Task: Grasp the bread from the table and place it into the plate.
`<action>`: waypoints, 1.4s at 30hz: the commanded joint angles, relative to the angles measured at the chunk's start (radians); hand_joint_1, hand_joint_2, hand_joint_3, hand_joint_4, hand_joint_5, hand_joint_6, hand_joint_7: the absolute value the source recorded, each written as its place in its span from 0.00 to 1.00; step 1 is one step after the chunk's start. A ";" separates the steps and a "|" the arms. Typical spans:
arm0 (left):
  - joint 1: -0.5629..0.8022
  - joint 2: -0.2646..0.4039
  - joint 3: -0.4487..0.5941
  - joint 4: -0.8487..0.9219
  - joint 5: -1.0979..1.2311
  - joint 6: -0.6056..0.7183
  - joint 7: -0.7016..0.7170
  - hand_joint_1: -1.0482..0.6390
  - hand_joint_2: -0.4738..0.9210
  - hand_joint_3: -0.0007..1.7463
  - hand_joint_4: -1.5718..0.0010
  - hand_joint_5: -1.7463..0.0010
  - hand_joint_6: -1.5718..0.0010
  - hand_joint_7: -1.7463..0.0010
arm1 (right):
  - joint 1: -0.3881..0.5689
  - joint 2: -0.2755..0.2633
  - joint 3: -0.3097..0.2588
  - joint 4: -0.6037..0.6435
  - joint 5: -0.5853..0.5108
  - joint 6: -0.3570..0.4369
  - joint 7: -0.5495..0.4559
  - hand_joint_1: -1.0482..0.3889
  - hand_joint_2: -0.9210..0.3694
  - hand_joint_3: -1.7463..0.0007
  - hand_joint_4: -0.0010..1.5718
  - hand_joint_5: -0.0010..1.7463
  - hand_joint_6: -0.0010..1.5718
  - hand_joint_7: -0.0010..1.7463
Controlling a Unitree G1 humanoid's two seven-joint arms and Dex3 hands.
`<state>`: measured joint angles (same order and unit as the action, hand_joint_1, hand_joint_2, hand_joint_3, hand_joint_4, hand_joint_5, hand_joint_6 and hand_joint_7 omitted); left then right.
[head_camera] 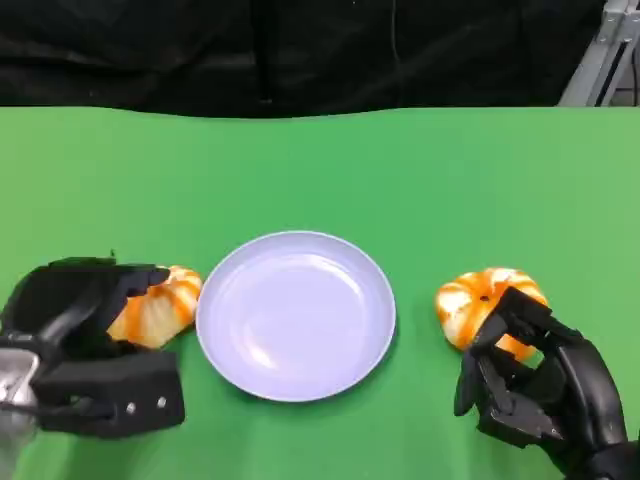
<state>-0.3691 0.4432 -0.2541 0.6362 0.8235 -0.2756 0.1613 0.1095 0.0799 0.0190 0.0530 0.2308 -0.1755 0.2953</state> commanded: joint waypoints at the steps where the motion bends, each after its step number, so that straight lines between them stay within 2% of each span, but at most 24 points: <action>1: -0.062 0.007 -0.039 0.082 -0.014 -0.004 0.037 0.15 1.00 0.05 0.72 0.99 0.64 1.00 | -0.002 -0.004 -0.004 0.000 0.002 -0.018 -0.006 0.65 0.25 0.35 0.54 1.00 0.39 1.00; 11: -0.104 0.011 -0.087 0.140 -0.031 -0.003 0.057 0.15 1.00 0.08 0.72 0.99 0.65 1.00 | -0.001 -0.003 -0.003 -0.005 -0.001 -0.015 -0.010 0.65 0.26 0.34 0.54 1.00 0.39 1.00; 21: -0.179 -0.031 -0.157 0.334 -0.044 -0.023 0.102 0.16 1.00 0.08 0.72 0.99 0.65 1.00 | 0.008 -0.005 0.006 -0.026 -0.004 -0.004 -0.016 0.65 0.26 0.34 0.54 1.00 0.39 1.00; 31: -0.212 -0.053 -0.191 0.422 -0.062 -0.042 0.127 0.18 1.00 0.07 0.70 0.99 0.64 1.00 | 0.014 -0.002 0.010 -0.040 -0.005 0.000 -0.024 0.66 0.26 0.34 0.54 1.00 0.39 1.00; 40: -0.218 -0.065 -0.218 0.493 -0.072 -0.065 0.161 0.26 1.00 0.05 0.68 0.99 0.62 0.99 | 0.015 -0.003 0.010 -0.045 0.000 0.006 -0.025 0.66 0.26 0.33 0.54 1.00 0.39 1.00; 41: -0.220 -0.066 -0.223 0.500 -0.072 -0.066 0.165 0.34 1.00 0.04 0.65 0.98 0.59 0.98 | 0.015 -0.002 0.011 -0.046 0.000 0.005 -0.026 0.66 0.26 0.33 0.54 1.00 0.39 1.00; 42: -0.221 -0.067 -0.226 0.506 -0.073 -0.067 0.168 0.37 1.00 0.04 0.64 0.98 0.58 0.98 | 0.015 -0.002 0.011 -0.047 0.000 0.005 -0.026 0.66 0.26 0.33 0.54 1.00 0.39 1.00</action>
<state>-0.5984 0.3759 -0.4662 1.1133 0.7511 -0.3432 0.3253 0.1205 0.0830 0.0325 0.0231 0.2262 -0.1760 0.2771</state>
